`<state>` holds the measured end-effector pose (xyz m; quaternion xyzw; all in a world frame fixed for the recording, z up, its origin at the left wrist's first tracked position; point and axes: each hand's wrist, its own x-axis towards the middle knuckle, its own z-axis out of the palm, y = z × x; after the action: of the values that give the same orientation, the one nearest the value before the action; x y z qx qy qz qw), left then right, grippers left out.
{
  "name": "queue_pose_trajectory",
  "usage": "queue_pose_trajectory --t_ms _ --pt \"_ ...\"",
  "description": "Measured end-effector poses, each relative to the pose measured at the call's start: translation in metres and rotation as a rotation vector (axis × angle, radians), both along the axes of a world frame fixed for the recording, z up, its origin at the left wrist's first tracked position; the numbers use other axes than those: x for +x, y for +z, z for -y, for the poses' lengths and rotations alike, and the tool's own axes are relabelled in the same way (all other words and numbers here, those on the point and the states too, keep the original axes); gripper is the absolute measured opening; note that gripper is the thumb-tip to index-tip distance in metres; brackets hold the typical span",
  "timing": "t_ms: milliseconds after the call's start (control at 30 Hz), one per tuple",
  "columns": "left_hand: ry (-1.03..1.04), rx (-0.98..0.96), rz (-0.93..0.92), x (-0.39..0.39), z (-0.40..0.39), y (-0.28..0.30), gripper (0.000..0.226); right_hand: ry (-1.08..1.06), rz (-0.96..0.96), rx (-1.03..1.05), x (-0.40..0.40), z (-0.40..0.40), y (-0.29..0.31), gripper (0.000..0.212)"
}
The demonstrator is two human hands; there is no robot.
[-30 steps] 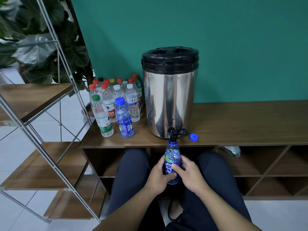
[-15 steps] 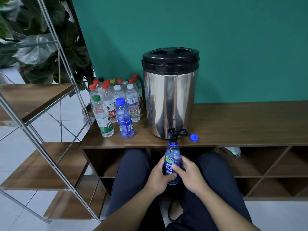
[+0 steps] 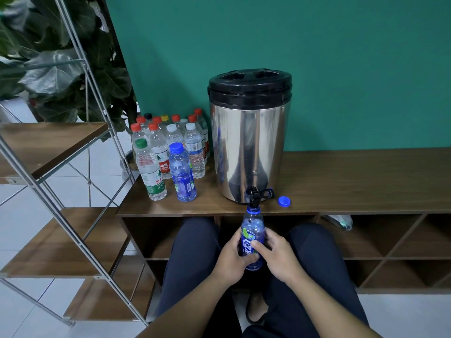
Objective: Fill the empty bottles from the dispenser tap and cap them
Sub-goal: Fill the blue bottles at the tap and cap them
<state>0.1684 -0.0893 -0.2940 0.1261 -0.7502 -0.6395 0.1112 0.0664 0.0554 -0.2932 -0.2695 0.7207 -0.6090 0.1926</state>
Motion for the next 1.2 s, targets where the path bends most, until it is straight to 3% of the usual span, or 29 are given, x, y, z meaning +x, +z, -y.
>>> queue_pose_trajectory --t_ms 1200 --pt "0.001 0.024 0.013 -0.0012 0.0012 -0.0027 0.077 0.002 0.011 0.017 0.0015 -0.0004 0.0036 0.032"
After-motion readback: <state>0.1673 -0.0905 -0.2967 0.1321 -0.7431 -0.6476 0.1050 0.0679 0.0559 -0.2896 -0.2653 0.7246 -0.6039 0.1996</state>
